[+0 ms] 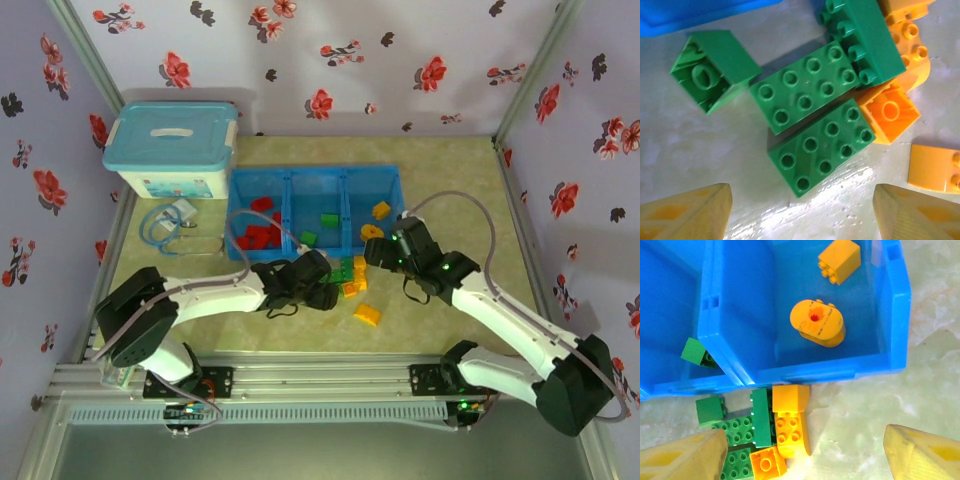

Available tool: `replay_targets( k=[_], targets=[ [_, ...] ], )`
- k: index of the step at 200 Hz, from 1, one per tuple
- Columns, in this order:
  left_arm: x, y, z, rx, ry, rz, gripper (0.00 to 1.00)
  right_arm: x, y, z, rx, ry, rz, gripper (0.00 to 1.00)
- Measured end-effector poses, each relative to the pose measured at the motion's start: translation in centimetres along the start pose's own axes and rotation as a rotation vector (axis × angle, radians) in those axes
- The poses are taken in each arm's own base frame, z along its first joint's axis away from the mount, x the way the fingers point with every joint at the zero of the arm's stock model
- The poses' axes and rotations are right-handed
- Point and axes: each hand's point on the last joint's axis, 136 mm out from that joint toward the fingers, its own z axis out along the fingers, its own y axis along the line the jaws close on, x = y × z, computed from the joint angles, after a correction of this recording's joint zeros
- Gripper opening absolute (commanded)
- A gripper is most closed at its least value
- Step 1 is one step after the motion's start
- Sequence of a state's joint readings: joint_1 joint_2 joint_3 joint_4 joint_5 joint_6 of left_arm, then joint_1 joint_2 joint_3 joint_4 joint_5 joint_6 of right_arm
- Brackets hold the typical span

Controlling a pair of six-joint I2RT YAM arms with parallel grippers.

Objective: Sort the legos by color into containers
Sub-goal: Move the lego to the bottom-center of the table, then pick up the lego from the middle-left of the table.

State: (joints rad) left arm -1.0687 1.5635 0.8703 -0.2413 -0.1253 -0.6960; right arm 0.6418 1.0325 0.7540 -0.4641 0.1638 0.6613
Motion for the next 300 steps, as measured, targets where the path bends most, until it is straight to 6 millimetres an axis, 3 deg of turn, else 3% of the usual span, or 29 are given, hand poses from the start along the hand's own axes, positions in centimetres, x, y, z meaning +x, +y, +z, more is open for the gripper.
replay_targets(
  k=[42,95,134,167,182,200,214,256,300],
  targets=[
    [-0.7,-0.5,1.3,-0.010,0.019,0.025,0.58,0.4,-0.4,-0.5,-0.020,-0.024,0.036,0.80],
    [-0.3,1.2,2.8,-0.057,0.063,-0.005,0.47,1.0,-0.9,-0.6,-0.024,-0.027,0.055,0.79],
    [-0.3,1.3,2.7,-0.056,0.055,-0.041,0.41,1.0,-0.9,-0.5,-0.029,-0.033,0.064,0.79],
    [1.8,2.8,1.1,-0.088,0.060,-0.089,0.40,1.2,-1.0,-0.3,-0.030,-0.033,0.065,0.79],
    [2.8,3.2,0.4,-0.106,0.064,-0.099,0.48,1.1,-0.9,-0.2,-0.033,-0.036,0.066,0.79],
    [4.0,3.2,-0.5,-0.111,0.074,-0.087,0.67,1.0,-0.7,0.0,-0.038,-0.036,0.067,0.79],
    [4.2,3.0,-1.3,-0.098,0.061,-0.084,0.74,1.0,-0.7,0.1,-0.039,-0.033,0.067,0.79],
    [1.8,2.2,-3.7,-0.058,-0.031,-0.029,0.79,1.2,-0.6,0.1,-0.041,-0.029,0.063,0.79],
    [0.7,0.6,-3.0,-0.065,0.026,0.112,0.81,1.1,-0.3,-0.3,-0.056,-0.035,0.060,0.80]
  ],
)
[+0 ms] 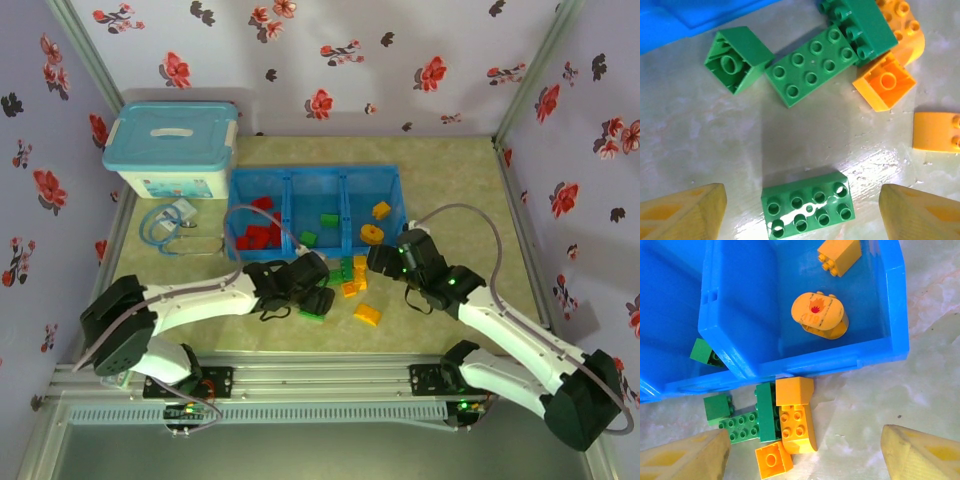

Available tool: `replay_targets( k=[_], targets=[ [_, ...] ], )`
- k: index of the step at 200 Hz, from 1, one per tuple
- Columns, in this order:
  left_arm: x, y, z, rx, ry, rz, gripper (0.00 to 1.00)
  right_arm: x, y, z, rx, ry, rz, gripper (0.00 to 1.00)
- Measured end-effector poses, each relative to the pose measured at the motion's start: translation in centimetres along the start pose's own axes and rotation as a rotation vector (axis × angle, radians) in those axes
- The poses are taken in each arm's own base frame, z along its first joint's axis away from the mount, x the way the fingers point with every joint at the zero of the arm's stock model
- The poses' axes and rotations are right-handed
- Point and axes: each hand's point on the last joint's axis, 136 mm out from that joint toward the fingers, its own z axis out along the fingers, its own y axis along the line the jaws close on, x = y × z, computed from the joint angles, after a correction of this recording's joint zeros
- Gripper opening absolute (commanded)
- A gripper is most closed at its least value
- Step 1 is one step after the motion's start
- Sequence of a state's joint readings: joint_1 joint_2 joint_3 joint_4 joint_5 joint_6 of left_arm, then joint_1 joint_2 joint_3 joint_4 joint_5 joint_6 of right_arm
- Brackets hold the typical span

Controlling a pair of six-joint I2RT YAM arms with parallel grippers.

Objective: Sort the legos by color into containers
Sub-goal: Pick up the lego from the middle-left of the table.

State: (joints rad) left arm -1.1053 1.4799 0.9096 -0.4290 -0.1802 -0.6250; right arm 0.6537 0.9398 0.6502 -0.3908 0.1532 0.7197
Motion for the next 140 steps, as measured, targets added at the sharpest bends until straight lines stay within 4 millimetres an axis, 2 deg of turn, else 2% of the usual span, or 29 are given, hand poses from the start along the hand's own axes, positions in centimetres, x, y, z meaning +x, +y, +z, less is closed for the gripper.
replay_targets(
  k=[52,140],
  targets=[
    [2.2,0.5,1.0,-0.036,0.116,0.010,0.90,-0.1,-0.1,-0.8,-0.021,-0.023,0.013,0.80],
    [3.6,0.1,2.9,-0.071,0.208,-0.033,0.85,0.4,-0.5,-0.6,-0.011,-0.012,0.017,0.80]
  ],
)
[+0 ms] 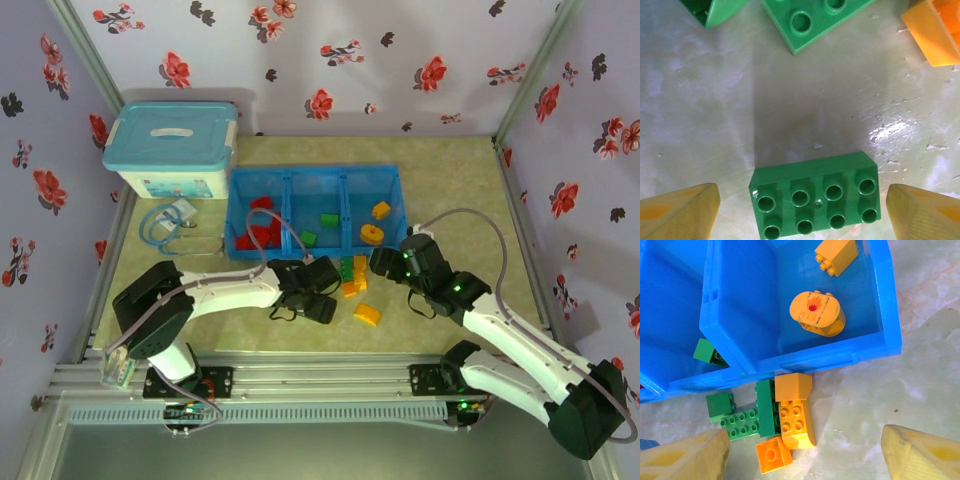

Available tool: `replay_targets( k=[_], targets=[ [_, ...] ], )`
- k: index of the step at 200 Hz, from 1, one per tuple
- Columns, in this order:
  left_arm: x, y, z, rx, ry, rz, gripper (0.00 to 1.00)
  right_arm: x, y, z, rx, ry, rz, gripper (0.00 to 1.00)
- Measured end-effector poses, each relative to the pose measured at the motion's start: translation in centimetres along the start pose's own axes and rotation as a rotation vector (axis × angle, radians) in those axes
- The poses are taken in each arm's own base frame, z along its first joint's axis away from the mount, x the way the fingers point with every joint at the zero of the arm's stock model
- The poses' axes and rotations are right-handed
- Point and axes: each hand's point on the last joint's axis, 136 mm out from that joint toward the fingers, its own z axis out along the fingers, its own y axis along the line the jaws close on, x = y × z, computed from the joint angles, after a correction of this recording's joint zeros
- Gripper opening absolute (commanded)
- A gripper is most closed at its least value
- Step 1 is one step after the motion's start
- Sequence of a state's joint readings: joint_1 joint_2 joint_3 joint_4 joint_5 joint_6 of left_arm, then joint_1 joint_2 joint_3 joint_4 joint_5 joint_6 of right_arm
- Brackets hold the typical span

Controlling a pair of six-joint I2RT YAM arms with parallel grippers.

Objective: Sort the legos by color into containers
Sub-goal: Pick up the lego from the middle-left of the table.

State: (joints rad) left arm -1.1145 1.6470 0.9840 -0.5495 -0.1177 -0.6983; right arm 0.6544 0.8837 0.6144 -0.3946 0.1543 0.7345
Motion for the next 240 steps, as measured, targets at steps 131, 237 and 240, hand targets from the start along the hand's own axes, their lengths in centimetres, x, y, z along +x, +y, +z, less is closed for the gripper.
replay_targets(
  k=[131,237,240],
  targets=[
    [1.4,-0.6,1.6,-0.051,0.071,0.029,0.68,0.8,-0.8,0.2,0.014,0.010,0.008,0.79],
    [-4.3,0.2,-3.0,-0.062,-0.059,0.011,0.53,1.1,-1.2,0.0,0.012,0.004,0.009,0.79],
    [-5.0,0.2,-3.5,-0.057,-0.077,0.004,0.53,1.1,-1.2,0.0,0.013,0.005,0.009,0.79]
  ],
)
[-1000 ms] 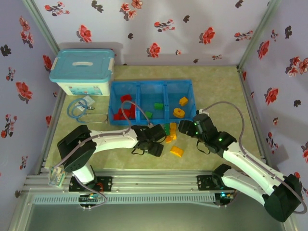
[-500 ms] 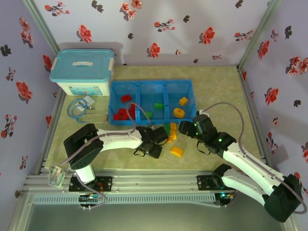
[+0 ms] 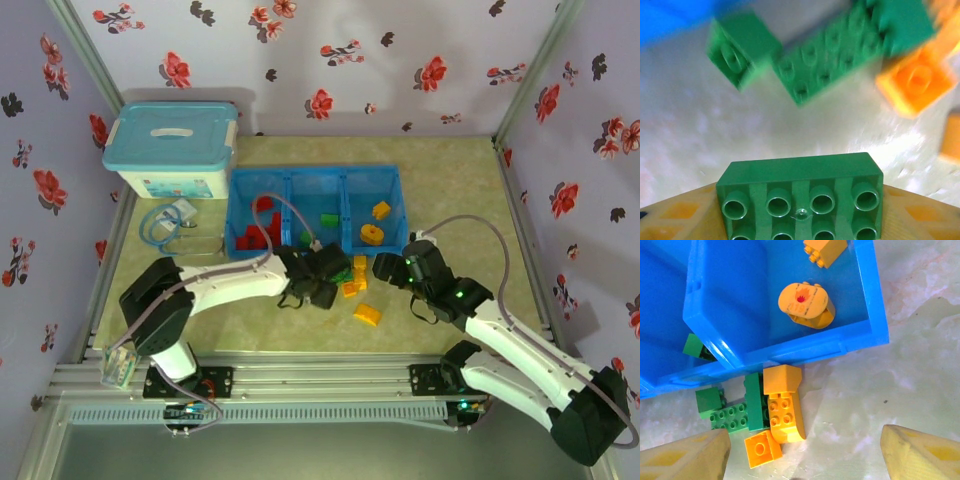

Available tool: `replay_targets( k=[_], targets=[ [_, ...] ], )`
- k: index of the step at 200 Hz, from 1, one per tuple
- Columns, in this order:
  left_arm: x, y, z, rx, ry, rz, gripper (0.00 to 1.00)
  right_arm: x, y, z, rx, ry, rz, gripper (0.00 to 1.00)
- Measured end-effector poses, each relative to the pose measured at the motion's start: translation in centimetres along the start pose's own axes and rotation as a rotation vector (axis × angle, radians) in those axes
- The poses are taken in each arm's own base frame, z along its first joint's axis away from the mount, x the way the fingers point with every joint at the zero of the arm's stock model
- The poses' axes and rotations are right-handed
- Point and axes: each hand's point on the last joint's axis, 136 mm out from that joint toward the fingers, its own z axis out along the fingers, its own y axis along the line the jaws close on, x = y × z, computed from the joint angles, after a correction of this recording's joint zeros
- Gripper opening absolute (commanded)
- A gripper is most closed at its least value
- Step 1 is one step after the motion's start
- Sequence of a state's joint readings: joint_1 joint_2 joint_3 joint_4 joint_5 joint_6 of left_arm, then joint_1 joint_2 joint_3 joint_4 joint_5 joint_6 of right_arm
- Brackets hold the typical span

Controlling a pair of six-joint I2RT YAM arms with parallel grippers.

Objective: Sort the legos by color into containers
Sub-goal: Pick up the lego from the middle-left of the table, then place the lego in the container, then pick up the lego from the bottom-center of the table.

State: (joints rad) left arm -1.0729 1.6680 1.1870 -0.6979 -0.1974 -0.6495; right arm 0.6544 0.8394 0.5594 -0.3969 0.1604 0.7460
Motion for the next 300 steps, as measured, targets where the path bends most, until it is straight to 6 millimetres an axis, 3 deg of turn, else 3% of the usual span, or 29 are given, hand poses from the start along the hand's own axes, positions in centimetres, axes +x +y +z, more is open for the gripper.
replay_targets(
  k=[28,48,66,86,112,128,142,189,225,244,265,300],
  targets=[
    [-6.6,1.7,-2.8,0.028,-0.133,-0.074,0.53,0.4,-0.2,0.2,0.003,0.012,0.010,0.79],
    [-10.0,3.5,-4.1,0.030,-0.195,-0.121,0.52,0.7,-0.2,0.1,-0.004,0.017,0.014,0.79],
    [-12.4,5.1,-4.2,0.020,-0.221,-0.152,0.52,1.2,-0.1,0.1,-0.018,0.030,0.013,0.79],
    [-14.0,6.3,-2.8,0.001,-0.217,-0.165,0.53,1.9,-0.1,0.1,-0.026,0.051,0.008,0.79],
    [-14.4,6.8,-0.7,-0.014,-0.180,-0.159,0.55,2.6,0.0,0.1,-0.033,0.074,-0.002,0.79],
    [-14.8,6.8,-0.2,-0.011,-0.168,-0.153,0.75,3.1,-0.2,0.3,-0.032,0.088,-0.007,0.79],
    [-15.5,6.5,-0.7,0.001,-0.181,-0.140,0.81,3.6,-0.4,0.3,-0.029,0.101,-0.011,0.80],
    [-17.2,6.0,-5.2,0.055,-0.294,-0.140,0.86,4.4,-0.3,0.6,-0.030,0.135,-0.023,0.80],
    [-16.5,6.1,-10.5,0.110,-0.412,-0.143,0.85,6.3,-0.2,1.4,-0.014,0.210,-0.063,0.81],
    [-15.4,6.3,-12.3,0.134,-0.459,-0.145,0.85,7.7,-0.5,2.0,0.012,0.264,-0.090,0.81],
    [-13.9,7.0,-13.1,0.143,-0.483,-0.149,0.85,9.7,-0.8,2.5,0.045,0.335,-0.143,0.82],
    [-11.7,7.7,-12.5,0.142,-0.477,-0.152,0.84,11.6,-0.4,2.8,0.085,0.421,-0.230,0.80]
  ],
)
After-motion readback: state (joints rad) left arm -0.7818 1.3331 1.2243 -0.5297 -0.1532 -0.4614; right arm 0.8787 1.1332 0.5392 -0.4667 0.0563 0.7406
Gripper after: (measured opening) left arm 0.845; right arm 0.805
